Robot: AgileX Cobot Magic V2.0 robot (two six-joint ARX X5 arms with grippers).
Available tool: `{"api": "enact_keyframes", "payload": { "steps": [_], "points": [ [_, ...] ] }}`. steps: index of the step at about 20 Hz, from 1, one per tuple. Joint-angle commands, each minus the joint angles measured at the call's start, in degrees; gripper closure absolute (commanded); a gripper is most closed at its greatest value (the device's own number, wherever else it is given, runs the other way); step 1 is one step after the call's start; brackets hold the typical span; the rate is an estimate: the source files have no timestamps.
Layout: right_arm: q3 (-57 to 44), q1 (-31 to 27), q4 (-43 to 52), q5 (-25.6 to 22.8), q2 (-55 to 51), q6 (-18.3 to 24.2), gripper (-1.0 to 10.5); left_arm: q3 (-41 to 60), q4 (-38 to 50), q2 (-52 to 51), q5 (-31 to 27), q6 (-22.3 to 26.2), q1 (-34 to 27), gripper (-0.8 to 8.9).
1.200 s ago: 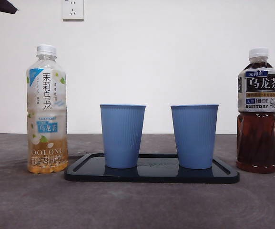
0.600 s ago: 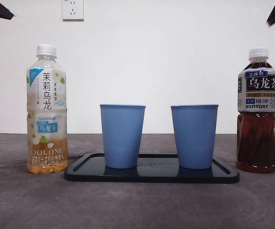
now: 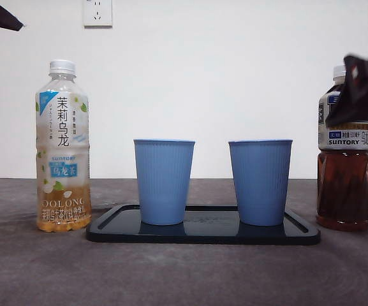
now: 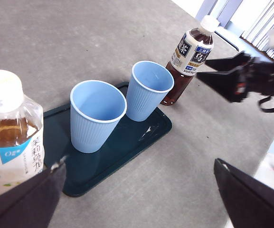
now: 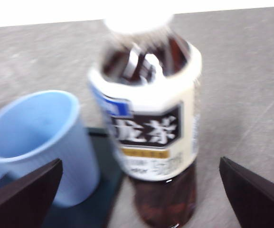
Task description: Pour the drink into the cup
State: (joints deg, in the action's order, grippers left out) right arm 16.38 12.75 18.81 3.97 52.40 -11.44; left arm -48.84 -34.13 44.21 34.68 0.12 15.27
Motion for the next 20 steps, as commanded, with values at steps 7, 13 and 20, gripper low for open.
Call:
{"api": "enact_keyframes", "payload": {
  "steps": [7,13,20],
  "points": [
    [-1.5,0.2,27.1,-1.1,18.5,0.2,3.9,-1.1,0.4,0.4,0.2,0.3,1.0,3.15],
    [-1.5,0.1,36.0,-3.6,25.7,0.2,4.5,-1.1,0.3,0.4,0.2,0.5,1.3,3.15],
    [-1.5,0.1,42.3,-4.0,30.5,0.1,6.6,-1.1,0.3,0.4,0.2,0.7,1.3,3.15]
  ]
}}
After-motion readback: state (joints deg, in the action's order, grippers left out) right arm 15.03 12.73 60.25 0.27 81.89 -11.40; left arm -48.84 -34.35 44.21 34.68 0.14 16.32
